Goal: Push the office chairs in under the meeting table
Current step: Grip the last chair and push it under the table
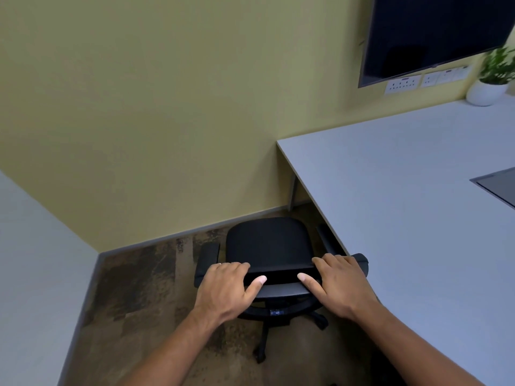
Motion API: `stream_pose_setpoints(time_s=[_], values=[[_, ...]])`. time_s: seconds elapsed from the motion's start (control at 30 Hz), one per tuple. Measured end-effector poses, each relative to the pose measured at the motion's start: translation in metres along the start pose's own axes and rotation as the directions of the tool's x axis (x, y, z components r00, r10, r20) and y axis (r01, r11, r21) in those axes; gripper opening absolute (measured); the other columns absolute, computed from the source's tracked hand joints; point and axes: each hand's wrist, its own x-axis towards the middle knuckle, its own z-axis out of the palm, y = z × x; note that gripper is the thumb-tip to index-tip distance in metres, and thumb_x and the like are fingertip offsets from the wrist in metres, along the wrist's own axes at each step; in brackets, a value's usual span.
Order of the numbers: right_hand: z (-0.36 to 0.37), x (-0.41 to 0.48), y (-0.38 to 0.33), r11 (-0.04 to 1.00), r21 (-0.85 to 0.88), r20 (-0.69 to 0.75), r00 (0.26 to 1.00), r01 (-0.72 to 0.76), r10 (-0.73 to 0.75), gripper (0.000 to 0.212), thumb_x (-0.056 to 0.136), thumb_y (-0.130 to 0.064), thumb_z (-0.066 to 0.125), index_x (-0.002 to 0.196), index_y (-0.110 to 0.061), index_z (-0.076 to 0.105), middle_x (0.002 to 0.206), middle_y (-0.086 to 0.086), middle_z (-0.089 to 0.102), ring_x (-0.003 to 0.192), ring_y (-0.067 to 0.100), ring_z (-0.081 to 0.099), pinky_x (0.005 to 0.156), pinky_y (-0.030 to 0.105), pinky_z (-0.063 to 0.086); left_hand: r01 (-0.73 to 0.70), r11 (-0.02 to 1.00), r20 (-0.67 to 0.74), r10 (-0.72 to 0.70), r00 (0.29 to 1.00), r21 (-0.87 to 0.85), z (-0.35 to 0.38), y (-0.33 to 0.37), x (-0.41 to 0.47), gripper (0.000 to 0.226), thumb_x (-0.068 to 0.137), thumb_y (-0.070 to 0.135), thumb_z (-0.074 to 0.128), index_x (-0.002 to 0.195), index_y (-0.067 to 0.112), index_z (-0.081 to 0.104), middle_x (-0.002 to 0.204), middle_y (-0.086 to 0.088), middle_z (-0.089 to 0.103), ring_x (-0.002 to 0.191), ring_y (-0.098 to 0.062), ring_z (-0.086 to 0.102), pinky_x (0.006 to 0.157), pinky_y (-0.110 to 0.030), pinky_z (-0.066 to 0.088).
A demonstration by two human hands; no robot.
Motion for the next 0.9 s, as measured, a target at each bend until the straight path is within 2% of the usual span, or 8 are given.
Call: stream_pose_setpoints(time_s=[0.1, 0.2, 0.33, 0.43, 0.57, 0.67, 0.77, 0.9], values=[[0.000, -0.007, -0.009, 0.998, -0.015, -0.002, 0.998, -0.055, 0.055, 0.105, 0.091, -0.086, -0.014, 0.136, -0.027, 0.062, 0.128, -0.007, 0.066, 0.121, 0.016, 0.059, 0.114, 0.039, 0.039, -0.057, 0.998, 0.030, 0.057, 0.998, -0.006, -0.003, -0.008, 0.007, 0.092, 0.102, 0.083, 0.013, 0.139, 0.021, 0.070, 0.127, 0.004, 0.077, 0.119, -0.017, 0.070, 0.109, -0.044, 0.050], [0.000, -0.011, -0.021, 0.995, -0.029, -0.006, 0.996, -0.091, 0.090, 0.102, 0.091, -0.086, -0.014, 0.124, -0.027, 0.063, 0.119, -0.007, 0.066, 0.112, 0.017, 0.059, 0.107, 0.040, 0.041, -0.114, 0.993, 0.042, 0.114, 0.993, 0.002, -0.005, -0.019, 0.015, 0.097, 0.099, 0.083, 0.008, 0.143, 0.021, 0.067, 0.132, 0.004, 0.075, 0.124, -0.016, 0.068, 0.112, -0.043, 0.047], [-0.008, -0.007, -0.027, 0.996, -0.057, 0.030, 0.997, -0.074, 0.076, 0.093, 0.093, -0.088, -0.006, 0.115, -0.029, 0.061, 0.109, -0.008, 0.063, 0.100, 0.016, 0.056, 0.099, 0.038, 0.043, -0.182, 0.983, 0.047, 0.181, 0.982, 0.010, -0.003, -0.036, 0.029, 0.086, 0.103, 0.081, 0.018, 0.142, 0.023, 0.068, 0.129, 0.006, 0.076, 0.121, -0.017, 0.069, 0.109, -0.043, 0.048], [-0.008, -0.002, -0.029, 0.996, -0.033, 0.036, 0.996, -0.081, 0.082, 0.092, 0.093, -0.090, -0.001, 0.125, -0.032, 0.062, 0.115, -0.008, 0.067, 0.104, 0.016, 0.059, 0.102, 0.039, 0.042, -0.227, 0.974, 0.050, 0.226, 0.973, 0.013, -0.003, -0.048, 0.044, 0.090, 0.101, 0.082, 0.015, 0.139, 0.023, 0.069, 0.124, 0.006, 0.078, 0.115, -0.018, 0.071, 0.104, -0.044, 0.050], [-0.004, 0.001, -0.036, 0.990, 0.005, 0.004, 0.990, -0.142, 0.142, 0.092, 0.095, -0.090, 0.005, 0.142, -0.033, 0.059, 0.127, -0.008, 0.072, 0.117, 0.018, 0.065, 0.108, 0.042, 0.044, -0.278, 0.961, 0.037, 0.278, 0.960, -0.004, -0.002, -0.058, 0.061, 0.085, 0.101, 0.080, 0.021, 0.138, 0.022, 0.070, 0.120, 0.005, 0.079, 0.112, -0.021, 0.072, 0.099, -0.046, 0.052], [-0.002, 0.005, -0.047, 0.983, 0.015, 0.005, 0.983, -0.183, 0.183, 0.094, 0.094, -0.091, 0.005, 0.143, -0.032, 0.059, 0.125, -0.006, 0.073, 0.114, 0.019, 0.066, 0.102, 0.043, 0.048, -0.323, 0.946, 0.051, 0.323, 0.945, -0.003, 0.000, -0.071, 0.077, 0.083, 0.101, 0.080, 0.021, 0.139, 0.024, 0.070, 0.123, 0.006, 0.078, 0.114, -0.019, 0.071, 0.099, -0.044, 0.051], [-0.001, 0.010, -0.060, 0.976, 0.022, 0.004, 0.976, -0.217, 0.217, 0.097, 0.093, -0.092, 0.004, 0.143, -0.029, 0.059, 0.126, -0.003, 0.072, 0.114, 0.021, 0.066, 0.103, 0.046, 0.047, -0.382, 0.924, 0.067, 0.382, 0.922, -0.022, -0.001, -0.084, 0.093, 0.089, 0.100, 0.083, 0.013, 0.138, 0.025, 0.069, 0.118, 0.007, 0.078, 0.109, -0.019, 0.071, 0.095, -0.043, 0.051], [0.000, 0.020, -0.067, 0.963, 0.023, -0.004, 0.963, -0.270, 0.270, 0.096, 0.093, -0.092, 0.005, 0.142, -0.029, 0.058, 0.129, -0.002, 0.071, 0.116, 0.023, 0.065, 0.104, 0.046, 0.045, -0.428, 0.903, 0.062, 0.430, 0.901, -0.045, 0.002, -0.093, 0.122, 0.077, 0.102, 0.075, 0.025, 0.138, 0.024, 0.070, 0.124, 0.006, 0.078, 0.112, -0.019, 0.071, 0.096, -0.042, 0.050]])
